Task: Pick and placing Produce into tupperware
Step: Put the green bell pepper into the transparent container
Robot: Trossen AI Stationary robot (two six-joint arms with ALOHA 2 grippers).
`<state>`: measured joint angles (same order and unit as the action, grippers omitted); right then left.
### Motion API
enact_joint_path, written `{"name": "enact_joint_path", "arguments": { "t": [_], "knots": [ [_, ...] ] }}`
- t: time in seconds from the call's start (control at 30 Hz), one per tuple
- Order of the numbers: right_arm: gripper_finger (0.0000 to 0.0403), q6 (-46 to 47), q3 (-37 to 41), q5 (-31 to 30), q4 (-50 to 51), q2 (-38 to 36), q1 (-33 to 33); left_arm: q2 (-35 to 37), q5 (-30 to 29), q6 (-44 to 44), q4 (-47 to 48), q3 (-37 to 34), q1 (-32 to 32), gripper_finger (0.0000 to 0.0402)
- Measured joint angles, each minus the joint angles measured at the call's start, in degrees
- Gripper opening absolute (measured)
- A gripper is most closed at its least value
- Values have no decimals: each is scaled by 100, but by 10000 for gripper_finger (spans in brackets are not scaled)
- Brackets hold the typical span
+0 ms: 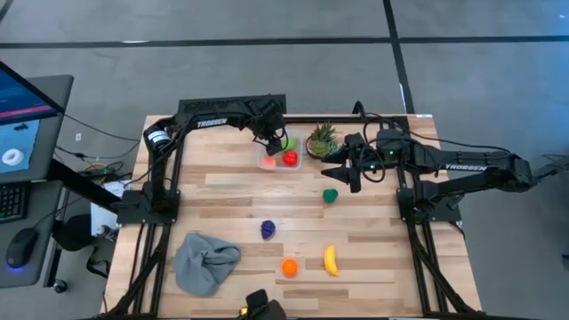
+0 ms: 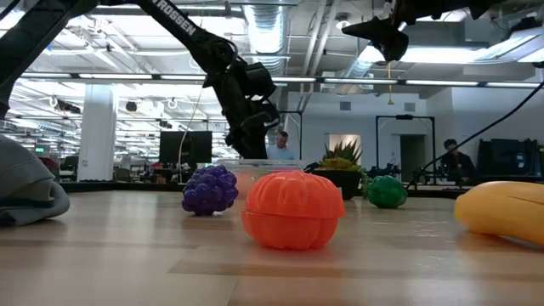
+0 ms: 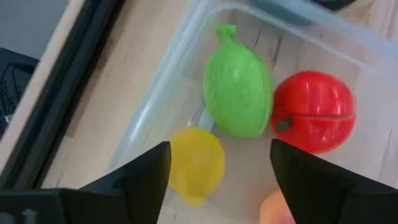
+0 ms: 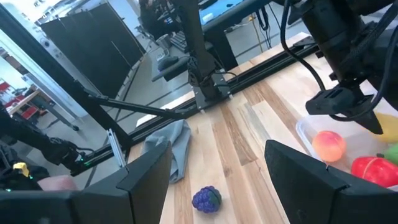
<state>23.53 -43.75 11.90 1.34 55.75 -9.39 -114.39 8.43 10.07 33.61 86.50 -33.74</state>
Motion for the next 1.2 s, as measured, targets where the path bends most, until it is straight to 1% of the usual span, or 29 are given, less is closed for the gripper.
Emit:
{"name": "enact_joint_path", "arguments": {
  "t": [0.17,0.23,0.43,0.67,0.77,0.97,1.2],
  "knots": [
    [281,0,0,0,0,0,0,0,1,8,39,0,0,278],
    [281,0,0,0,0,0,0,0,128,-13,50,0,-2,279],
    [281,44,0,0,-2,0,4,0,829,-168,56,0,-4,278],
    [281,48,0,0,-2,0,164,0,1655,-350,203,0,-2,278],
    [281,53,0,1,-2,0,192,0,1929,-443,209,0,0,278],
    [281,155,0,0,-2,0,190,22,1977,-490,222,0,37,278],
    [281,157,0,2,-4,0,190,220,1735,-382,310,4,80,278]
  ]
}}
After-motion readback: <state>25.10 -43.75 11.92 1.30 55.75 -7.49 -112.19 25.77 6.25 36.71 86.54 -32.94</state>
